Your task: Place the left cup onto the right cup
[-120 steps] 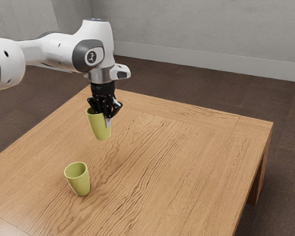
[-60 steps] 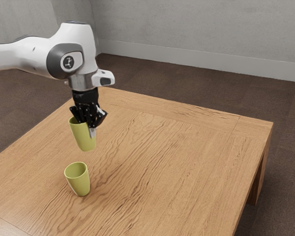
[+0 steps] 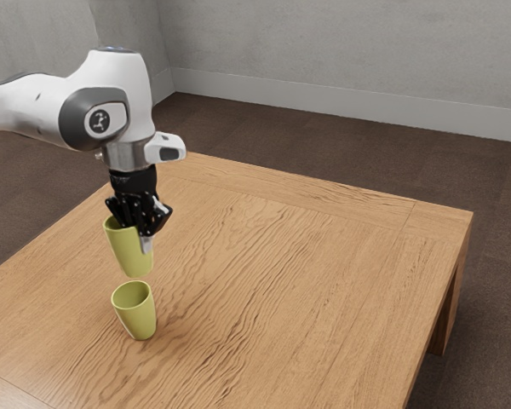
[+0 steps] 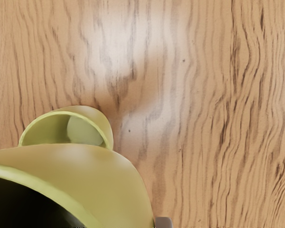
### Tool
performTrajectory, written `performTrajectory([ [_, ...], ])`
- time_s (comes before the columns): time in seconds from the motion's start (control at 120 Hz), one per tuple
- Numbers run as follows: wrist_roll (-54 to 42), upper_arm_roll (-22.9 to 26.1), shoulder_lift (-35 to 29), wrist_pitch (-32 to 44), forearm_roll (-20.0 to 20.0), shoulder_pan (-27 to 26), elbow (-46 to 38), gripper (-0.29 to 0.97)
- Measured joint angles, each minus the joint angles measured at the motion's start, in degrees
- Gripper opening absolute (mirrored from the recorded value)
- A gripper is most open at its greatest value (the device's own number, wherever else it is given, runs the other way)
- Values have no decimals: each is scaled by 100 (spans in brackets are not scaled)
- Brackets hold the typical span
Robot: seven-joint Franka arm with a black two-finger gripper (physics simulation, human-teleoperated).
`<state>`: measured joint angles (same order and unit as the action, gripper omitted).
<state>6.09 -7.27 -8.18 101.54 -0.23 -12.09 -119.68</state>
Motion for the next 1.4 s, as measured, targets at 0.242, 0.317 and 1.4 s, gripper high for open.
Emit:
performTrajectory([
  [0.242,72,-82,42,352,41,-15,-246,-10],
  [0.317,86,-122,46,468,78,-11,-318,-10],
  [1.4,253,-145,-5,1297,481,-41,-990,-10],
])
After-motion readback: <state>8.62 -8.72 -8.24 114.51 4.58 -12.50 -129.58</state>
